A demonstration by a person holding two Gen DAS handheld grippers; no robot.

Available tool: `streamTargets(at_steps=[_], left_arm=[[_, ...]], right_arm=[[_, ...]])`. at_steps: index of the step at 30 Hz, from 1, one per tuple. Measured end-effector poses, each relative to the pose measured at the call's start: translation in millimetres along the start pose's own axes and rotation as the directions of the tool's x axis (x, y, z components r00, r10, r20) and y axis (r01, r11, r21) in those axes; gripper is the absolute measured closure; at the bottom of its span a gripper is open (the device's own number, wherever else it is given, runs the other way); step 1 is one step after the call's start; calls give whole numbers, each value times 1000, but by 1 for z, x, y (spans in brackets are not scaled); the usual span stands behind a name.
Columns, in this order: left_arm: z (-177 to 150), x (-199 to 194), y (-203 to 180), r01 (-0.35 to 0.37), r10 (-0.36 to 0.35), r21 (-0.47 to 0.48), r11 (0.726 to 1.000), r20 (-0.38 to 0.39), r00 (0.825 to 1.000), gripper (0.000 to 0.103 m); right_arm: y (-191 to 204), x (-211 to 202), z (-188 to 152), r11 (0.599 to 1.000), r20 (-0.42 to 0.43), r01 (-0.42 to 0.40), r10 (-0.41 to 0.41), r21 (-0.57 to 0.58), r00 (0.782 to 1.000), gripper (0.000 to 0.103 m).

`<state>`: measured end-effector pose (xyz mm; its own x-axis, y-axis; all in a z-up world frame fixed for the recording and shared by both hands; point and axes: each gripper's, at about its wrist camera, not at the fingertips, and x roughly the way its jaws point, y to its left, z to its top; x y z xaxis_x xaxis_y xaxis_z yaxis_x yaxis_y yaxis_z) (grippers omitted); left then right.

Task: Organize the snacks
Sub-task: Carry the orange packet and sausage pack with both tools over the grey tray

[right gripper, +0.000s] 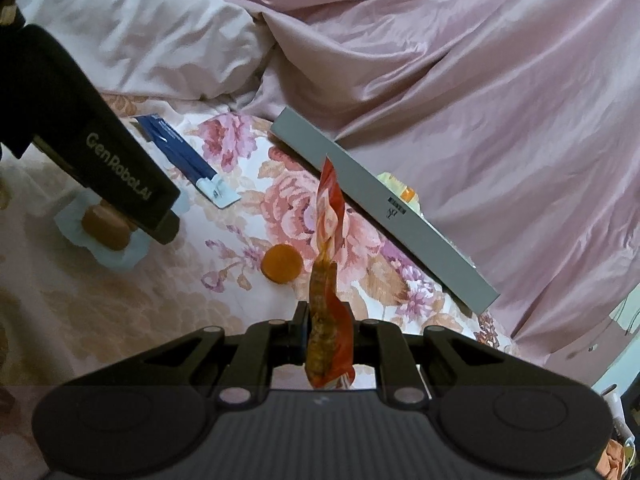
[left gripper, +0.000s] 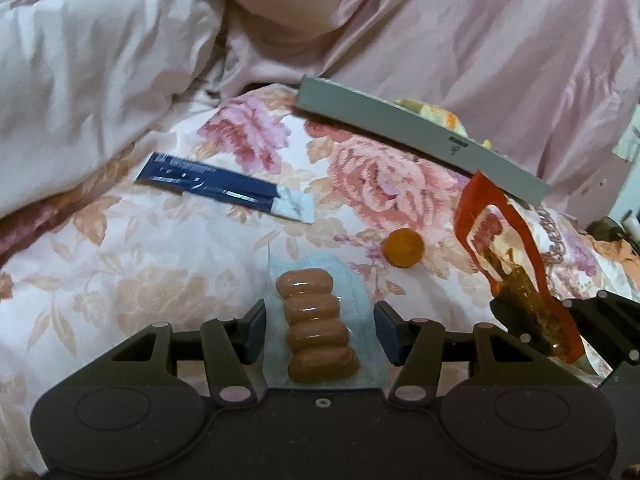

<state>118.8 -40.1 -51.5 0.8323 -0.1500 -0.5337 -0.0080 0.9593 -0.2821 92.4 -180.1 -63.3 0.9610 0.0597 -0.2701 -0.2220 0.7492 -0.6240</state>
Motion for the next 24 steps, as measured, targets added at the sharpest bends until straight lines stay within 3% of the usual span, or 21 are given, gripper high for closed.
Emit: streamTargets(at_steps=[8, 24], left_arm=[[7, -7, 1, 55, -56, 10, 998, 35, 998, 46], [27, 0, 19, 70, -65, -66, 995, 76, 995, 46]], right_arm=[[-8, -9, 4, 998, 21, 39, -40, 57, 999, 87], [-17, 1, 10, 988, 39, 86, -92, 126, 995, 87]])
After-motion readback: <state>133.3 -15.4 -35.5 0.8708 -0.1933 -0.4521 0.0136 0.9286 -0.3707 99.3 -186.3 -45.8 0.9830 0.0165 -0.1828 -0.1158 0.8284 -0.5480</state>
